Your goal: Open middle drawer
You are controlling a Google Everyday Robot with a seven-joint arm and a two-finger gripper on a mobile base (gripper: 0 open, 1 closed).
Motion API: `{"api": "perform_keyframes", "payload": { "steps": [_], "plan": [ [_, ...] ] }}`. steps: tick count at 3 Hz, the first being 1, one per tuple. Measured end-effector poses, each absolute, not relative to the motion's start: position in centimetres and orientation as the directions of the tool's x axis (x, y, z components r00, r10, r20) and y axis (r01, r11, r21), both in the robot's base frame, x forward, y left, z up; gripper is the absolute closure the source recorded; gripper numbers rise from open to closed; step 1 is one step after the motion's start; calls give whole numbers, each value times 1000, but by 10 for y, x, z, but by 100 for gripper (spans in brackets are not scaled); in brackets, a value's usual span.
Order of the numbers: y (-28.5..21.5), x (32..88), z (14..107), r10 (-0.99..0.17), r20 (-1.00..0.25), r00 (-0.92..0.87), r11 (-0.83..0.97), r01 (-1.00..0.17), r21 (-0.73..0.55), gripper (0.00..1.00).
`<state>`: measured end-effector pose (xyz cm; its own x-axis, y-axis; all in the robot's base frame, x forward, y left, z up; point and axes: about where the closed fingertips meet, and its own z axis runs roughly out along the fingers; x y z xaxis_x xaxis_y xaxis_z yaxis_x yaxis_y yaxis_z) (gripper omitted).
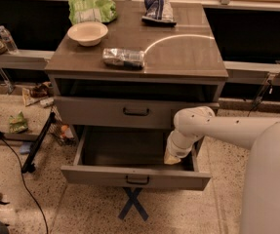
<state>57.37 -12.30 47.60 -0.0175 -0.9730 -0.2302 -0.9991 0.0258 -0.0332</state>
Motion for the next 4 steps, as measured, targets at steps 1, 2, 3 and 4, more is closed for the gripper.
{"api": "perform_keyframes", "payload": {
  "steps": [1,2,3,4],
  "plan": [
    [-121,576,465,-974,-227,-21,35,-998,-61,100],
    [-114,580,445,-973,-229,-25,48,-994,-98,100],
    [-107,587,425,-971,-238,-30,62,-990,-129,100],
    [-101,590,408,-969,-244,-29,65,-988,-143,100]
  ]
}}
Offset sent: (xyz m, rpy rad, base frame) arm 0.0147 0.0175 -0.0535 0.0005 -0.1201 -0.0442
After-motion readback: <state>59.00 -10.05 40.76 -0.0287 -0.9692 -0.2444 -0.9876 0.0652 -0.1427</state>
